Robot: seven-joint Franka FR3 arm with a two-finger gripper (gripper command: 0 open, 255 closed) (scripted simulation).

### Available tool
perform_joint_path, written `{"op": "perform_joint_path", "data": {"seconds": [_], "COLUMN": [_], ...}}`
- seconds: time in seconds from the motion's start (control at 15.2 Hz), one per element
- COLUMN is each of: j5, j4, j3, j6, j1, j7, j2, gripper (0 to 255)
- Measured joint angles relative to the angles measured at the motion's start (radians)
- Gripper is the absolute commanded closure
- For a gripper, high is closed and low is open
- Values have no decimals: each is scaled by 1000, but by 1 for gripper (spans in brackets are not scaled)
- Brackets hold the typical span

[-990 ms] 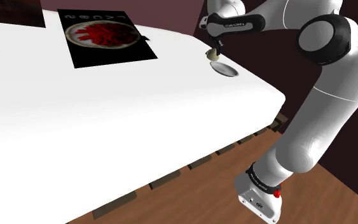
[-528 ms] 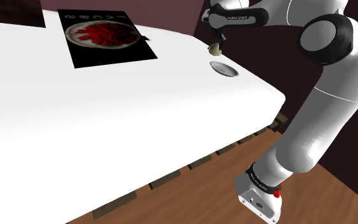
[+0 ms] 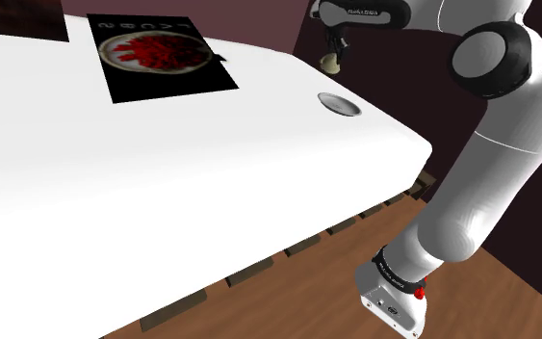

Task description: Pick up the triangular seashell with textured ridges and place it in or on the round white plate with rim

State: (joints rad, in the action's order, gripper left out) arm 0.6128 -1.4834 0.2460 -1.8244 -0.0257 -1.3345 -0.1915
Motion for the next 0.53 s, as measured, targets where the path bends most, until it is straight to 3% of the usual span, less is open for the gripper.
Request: {"op": "perform_joint_path", "data": {"seconds": [0.26, 0.53], "j5": [28, 69], "j4": [-94, -256], "j3": [-9, -31], "j6": [31, 60], "j1": [21, 45], "j7": [15, 53], "j2": [113, 278], "gripper": [255, 255]}}
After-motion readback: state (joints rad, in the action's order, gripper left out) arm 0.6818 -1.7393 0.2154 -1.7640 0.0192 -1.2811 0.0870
